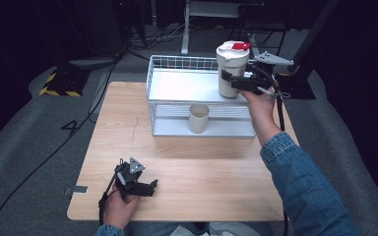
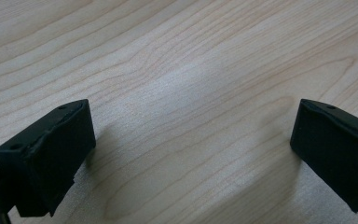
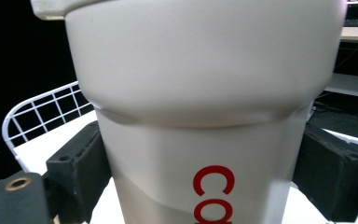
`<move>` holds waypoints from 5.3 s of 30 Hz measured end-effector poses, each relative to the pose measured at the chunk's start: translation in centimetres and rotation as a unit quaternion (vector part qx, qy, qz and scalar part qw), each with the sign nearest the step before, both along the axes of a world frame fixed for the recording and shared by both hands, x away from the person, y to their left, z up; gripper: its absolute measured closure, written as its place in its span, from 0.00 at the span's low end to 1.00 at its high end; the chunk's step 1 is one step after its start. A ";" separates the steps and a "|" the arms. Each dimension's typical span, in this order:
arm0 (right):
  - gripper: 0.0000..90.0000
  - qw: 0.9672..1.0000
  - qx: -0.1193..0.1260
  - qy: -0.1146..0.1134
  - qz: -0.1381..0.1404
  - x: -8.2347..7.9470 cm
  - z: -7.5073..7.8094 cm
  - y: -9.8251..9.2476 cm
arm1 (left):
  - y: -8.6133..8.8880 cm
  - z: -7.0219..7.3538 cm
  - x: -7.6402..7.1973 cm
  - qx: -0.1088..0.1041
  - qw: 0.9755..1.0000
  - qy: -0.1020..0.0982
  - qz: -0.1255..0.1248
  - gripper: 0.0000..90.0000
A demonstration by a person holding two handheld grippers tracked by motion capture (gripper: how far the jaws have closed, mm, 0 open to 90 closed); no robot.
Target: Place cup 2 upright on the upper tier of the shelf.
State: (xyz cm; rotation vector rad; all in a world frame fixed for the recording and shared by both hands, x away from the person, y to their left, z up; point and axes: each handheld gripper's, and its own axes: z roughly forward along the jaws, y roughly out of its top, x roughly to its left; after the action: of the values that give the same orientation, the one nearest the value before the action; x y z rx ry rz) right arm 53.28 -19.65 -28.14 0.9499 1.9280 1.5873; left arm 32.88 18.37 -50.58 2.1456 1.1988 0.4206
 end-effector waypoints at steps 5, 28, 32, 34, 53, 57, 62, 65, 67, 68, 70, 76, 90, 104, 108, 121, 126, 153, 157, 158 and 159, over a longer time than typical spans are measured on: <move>0.15 1.000 0.007 0.001 -0.001 0.6 -0.4 1.0 | 0.0 0.0 0.0 0.000 1.000 0.000 0.000 0.00; 0.15 1.000 0.011 -0.001 0.003 0.1 -0.6 0.5 | 0.0 0.0 0.0 0.000 1.000 0.001 -0.001 0.00; 0.15 1.000 0.013 -0.002 0.004 -0.2 -0.7 0.2 | 0.0 0.0 0.0 0.000 1.000 0.000 0.000 0.00; 0.15 1.000 0.011 -0.005 0.005 -0.3 -0.8 0.1 | 0.0 0.0 0.0 0.000 1.000 0.001 -0.001 0.00; 0.13 1.000 -0.005 -0.006 0.011 -0.8 -0.7 0.2 | 0.0 0.0 0.0 0.001 1.000 0.000 0.000 0.00; 0.11 1.000 0.007 0.003 0.016 -0.9 -0.6 -0.1 | 0.0 0.0 0.0 0.000 1.000 0.000 0.000 0.00; 0.11 1.000 -0.001 0.005 0.017 -1.1 -0.4 -0.2 | 0.0 0.0 0.0 0.001 1.000 0.000 0.000 0.00; 0.09 1.000 -0.007 0.010 0.018 -1.6 -0.1 -0.6 | 0.0 0.0 0.0 0.000 1.000 0.000 0.000 0.00; 0.09 1.000 -0.012 0.011 0.018 -1.8 0.1 -0.8 | 0.0 0.0 0.0 0.000 1.000 0.000 0.000 0.00; 0.09 1.000 -0.012 0.011 0.018 -1.8 0.1 -0.8 | 0.0 0.0 0.0 0.000 1.000 0.000 0.000 0.00; 0.09 1.000 -0.019 0.007 0.019 -2.4 0.5 -1.1 | 0.0 0.0 0.0 0.000 1.000 0.000 0.000 0.00; 0.09 0.999 -0.035 -0.005 0.027 -3.9 1.3 -1.5 | 0.0 0.0 0.0 0.000 1.000 0.000 0.000 0.00; 0.10 0.998 -0.042 0.009 0.054 -7.7 1.4 -4.3 | 0.0 0.0 0.0 0.000 1.000 0.000 0.000 0.00; 0.10 0.996 -0.066 0.027 0.053 -10.4 0.0 -7.6 | -0.1 0.0 0.2 -0.001 1.000 0.001 -0.001 0.00; 0.10 0.995 -0.077 0.033 0.051 -11.4 -0.7 -8.7 | -0.1 0.0 0.2 -0.001 1.000 0.001 -0.001 0.00; 0.10 0.992 -0.107 0.052 0.041 -14.0 -4.2 -11.0 | -0.1 0.0 0.2 -0.001 1.000 0.000 -0.001 0.00; 0.10 0.991 -0.109 0.063 0.040 -14.6 -5.6 -11.5 | -0.1 0.0 0.2 -0.001 1.000 0.000 -0.001 0.00; 0.10 0.980 -0.125 0.154 0.015 -17.3 -16.1 -14.2 | -0.1 0.0 0.2 -0.001 1.000 0.000 -0.001 0.00; 0.10 0.978 -0.127 0.163 0.011 -17.6 -17.2 -14.3 | -0.1 0.0 0.2 -0.001 1.000 0.000 -0.001 0.00; 0.10 0.977 -0.134 0.166 0.010 -17.8 -18.0 -14.3 | -0.1 0.0 0.2 -0.001 1.000 0.000 -0.001 0.00; 0.10 0.977 -0.135 0.167 0.007 -17.8 -18.4 -14.3 | -0.1 0.0 0.2 -0.001 1.000 0.000 -0.001 0.00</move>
State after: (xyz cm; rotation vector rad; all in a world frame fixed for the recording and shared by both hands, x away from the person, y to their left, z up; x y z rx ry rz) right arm 35.45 -33.98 -46.56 1.1409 2.3093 1.1850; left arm 33.05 18.30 -50.59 2.1452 1.1966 0.4172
